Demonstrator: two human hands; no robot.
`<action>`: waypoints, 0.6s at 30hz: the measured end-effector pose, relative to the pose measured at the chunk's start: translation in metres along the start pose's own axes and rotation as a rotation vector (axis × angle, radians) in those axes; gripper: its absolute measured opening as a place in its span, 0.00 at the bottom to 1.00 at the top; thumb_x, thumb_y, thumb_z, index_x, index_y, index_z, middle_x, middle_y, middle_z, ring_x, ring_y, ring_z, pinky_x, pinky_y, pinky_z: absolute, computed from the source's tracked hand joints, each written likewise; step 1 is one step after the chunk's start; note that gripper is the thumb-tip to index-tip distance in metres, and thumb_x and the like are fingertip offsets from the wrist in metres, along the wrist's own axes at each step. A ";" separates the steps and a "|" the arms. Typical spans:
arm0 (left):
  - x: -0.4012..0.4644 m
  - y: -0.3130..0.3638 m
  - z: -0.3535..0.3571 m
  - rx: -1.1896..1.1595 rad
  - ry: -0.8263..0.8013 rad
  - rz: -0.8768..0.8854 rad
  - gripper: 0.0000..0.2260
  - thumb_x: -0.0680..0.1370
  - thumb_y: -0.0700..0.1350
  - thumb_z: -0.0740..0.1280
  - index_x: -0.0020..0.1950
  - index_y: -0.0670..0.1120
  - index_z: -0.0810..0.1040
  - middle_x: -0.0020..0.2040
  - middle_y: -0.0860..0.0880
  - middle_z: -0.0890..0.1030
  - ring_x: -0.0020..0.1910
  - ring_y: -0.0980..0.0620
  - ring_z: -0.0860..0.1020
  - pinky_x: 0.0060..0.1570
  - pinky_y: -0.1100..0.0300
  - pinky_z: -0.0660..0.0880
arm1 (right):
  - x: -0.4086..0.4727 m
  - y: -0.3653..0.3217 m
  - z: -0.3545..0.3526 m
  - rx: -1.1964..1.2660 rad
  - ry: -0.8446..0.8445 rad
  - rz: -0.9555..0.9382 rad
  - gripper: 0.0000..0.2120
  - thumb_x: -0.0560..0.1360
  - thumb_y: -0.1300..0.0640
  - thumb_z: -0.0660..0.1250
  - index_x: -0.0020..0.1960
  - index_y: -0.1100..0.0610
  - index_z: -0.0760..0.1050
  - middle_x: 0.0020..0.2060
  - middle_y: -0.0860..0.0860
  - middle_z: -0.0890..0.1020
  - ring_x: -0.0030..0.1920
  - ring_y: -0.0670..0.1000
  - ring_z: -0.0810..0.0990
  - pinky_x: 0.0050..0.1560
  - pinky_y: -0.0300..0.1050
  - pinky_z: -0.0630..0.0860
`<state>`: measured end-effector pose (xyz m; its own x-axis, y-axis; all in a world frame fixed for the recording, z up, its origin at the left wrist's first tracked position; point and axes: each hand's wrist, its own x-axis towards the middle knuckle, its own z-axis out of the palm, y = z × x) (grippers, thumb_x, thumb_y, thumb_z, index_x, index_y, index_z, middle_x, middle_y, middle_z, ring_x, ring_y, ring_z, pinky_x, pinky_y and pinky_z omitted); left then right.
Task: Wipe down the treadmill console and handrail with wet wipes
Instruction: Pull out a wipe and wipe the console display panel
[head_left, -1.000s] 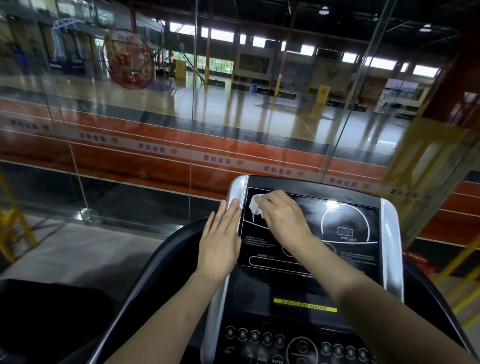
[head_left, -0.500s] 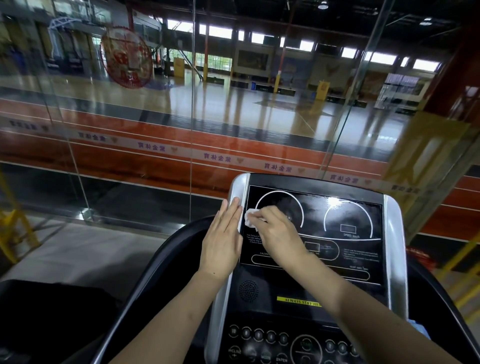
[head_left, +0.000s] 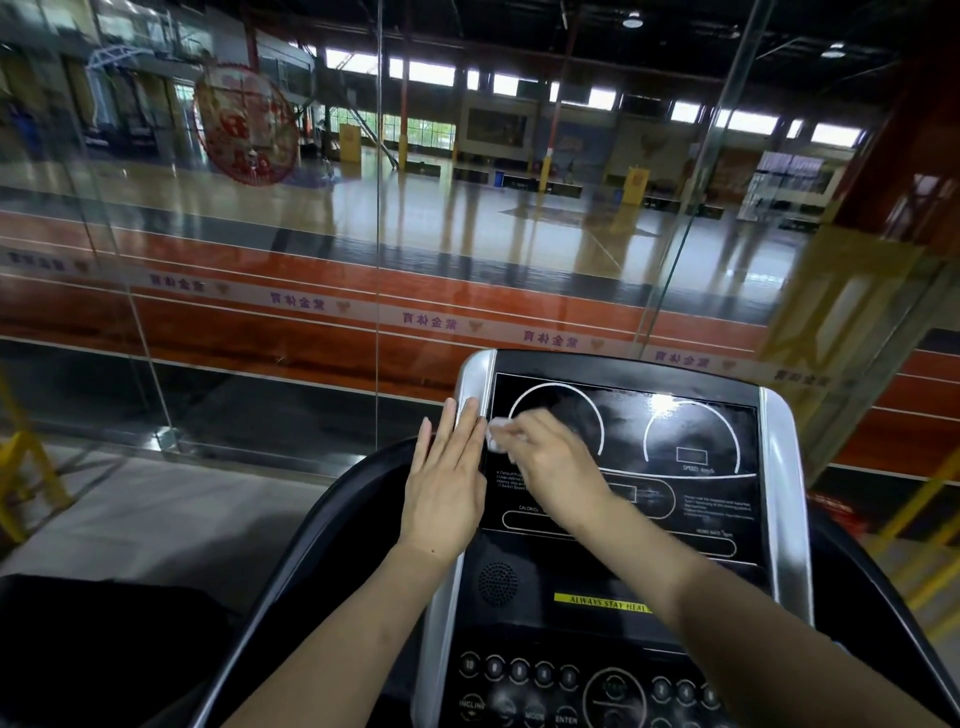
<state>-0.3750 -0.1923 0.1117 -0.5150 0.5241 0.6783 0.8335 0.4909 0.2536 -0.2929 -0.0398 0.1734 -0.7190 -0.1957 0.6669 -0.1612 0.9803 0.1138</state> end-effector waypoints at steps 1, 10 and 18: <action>0.000 0.000 -0.001 0.019 -0.011 0.011 0.30 0.79 0.41 0.54 0.82 0.42 0.63 0.85 0.47 0.55 0.85 0.46 0.49 0.82 0.47 0.43 | 0.014 0.006 -0.001 0.004 0.028 0.049 0.08 0.74 0.64 0.74 0.53 0.59 0.84 0.45 0.52 0.81 0.46 0.56 0.78 0.40 0.48 0.79; 0.000 0.000 0.002 0.088 -0.010 0.020 0.29 0.80 0.42 0.55 0.83 0.41 0.60 0.86 0.46 0.52 0.85 0.45 0.47 0.82 0.46 0.46 | -0.023 -0.007 0.001 -0.033 -0.021 -0.012 0.11 0.76 0.64 0.66 0.56 0.59 0.83 0.45 0.53 0.79 0.44 0.57 0.77 0.42 0.50 0.79; 0.000 0.001 0.000 0.189 -0.038 0.061 0.29 0.80 0.43 0.49 0.82 0.40 0.61 0.85 0.44 0.55 0.85 0.44 0.48 0.82 0.43 0.49 | 0.039 0.029 -0.009 -0.089 0.033 0.196 0.14 0.69 0.72 0.72 0.49 0.56 0.82 0.38 0.52 0.75 0.42 0.56 0.73 0.35 0.52 0.76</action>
<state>-0.3742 -0.1917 0.1118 -0.4749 0.5811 0.6609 0.8129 0.5773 0.0766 -0.3197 -0.0191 0.2097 -0.7077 -0.0012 0.7065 0.0415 0.9982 0.0432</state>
